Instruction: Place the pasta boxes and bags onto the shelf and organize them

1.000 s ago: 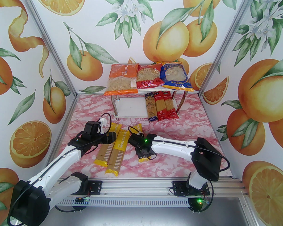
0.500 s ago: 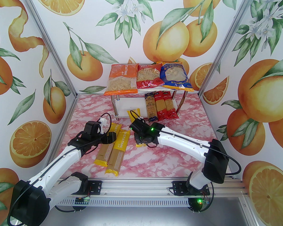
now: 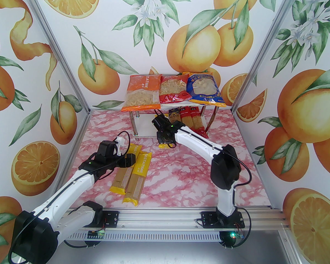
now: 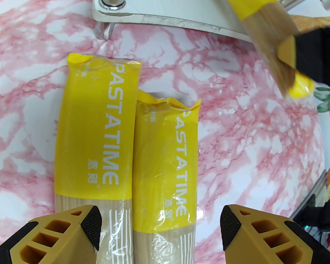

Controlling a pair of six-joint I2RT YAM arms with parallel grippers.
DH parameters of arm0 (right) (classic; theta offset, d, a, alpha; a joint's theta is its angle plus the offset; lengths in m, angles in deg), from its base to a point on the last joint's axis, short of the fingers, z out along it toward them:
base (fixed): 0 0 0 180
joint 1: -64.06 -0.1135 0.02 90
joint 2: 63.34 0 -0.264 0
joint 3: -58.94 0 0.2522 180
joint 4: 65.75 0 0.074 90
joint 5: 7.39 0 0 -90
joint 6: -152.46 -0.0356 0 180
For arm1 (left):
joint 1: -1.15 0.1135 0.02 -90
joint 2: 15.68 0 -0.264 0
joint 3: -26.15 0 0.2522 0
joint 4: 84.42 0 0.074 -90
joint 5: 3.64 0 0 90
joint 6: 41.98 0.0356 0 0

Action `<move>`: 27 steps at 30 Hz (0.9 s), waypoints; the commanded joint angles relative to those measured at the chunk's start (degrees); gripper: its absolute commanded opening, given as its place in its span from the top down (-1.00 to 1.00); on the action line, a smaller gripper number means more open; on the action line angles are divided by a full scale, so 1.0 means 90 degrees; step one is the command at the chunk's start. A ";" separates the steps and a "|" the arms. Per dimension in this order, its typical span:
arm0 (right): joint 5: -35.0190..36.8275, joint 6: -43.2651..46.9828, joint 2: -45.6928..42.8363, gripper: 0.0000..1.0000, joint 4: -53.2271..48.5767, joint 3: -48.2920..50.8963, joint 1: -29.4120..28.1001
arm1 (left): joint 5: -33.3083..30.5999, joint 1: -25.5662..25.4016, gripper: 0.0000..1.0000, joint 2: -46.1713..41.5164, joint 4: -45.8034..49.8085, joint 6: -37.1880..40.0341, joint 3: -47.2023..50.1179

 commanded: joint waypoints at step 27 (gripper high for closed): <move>0.1388 -0.1029 0.0881 1.00 0.0883 -0.0108 0.0318 | 0.0052 0.0112 -0.50 0.0285 0.0009 0.0160 -0.0253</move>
